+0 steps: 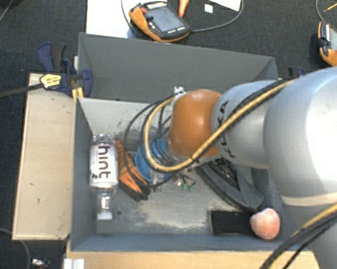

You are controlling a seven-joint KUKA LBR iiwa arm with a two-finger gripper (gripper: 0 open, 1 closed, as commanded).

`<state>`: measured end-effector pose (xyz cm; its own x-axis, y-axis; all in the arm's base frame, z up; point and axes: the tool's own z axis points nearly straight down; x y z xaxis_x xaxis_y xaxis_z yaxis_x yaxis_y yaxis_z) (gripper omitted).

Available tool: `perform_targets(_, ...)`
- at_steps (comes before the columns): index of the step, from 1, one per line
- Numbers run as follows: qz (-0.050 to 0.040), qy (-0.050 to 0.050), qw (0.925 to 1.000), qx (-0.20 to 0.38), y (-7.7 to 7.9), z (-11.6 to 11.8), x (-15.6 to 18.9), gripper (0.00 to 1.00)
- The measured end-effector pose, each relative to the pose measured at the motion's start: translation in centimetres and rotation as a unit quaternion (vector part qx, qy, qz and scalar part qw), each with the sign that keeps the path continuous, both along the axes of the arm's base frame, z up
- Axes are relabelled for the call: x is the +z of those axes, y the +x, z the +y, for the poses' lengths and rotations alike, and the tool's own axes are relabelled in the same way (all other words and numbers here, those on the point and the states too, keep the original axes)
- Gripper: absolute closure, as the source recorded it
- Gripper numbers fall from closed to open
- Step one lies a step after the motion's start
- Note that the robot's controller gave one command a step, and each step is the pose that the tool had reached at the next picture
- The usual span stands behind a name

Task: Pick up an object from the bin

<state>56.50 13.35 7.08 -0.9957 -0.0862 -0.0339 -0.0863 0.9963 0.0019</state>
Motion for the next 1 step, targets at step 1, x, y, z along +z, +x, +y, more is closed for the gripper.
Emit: perform_targets(1,-0.0033,0.001,1.0,0.004,-1.25,1.63,4.44,1.0)
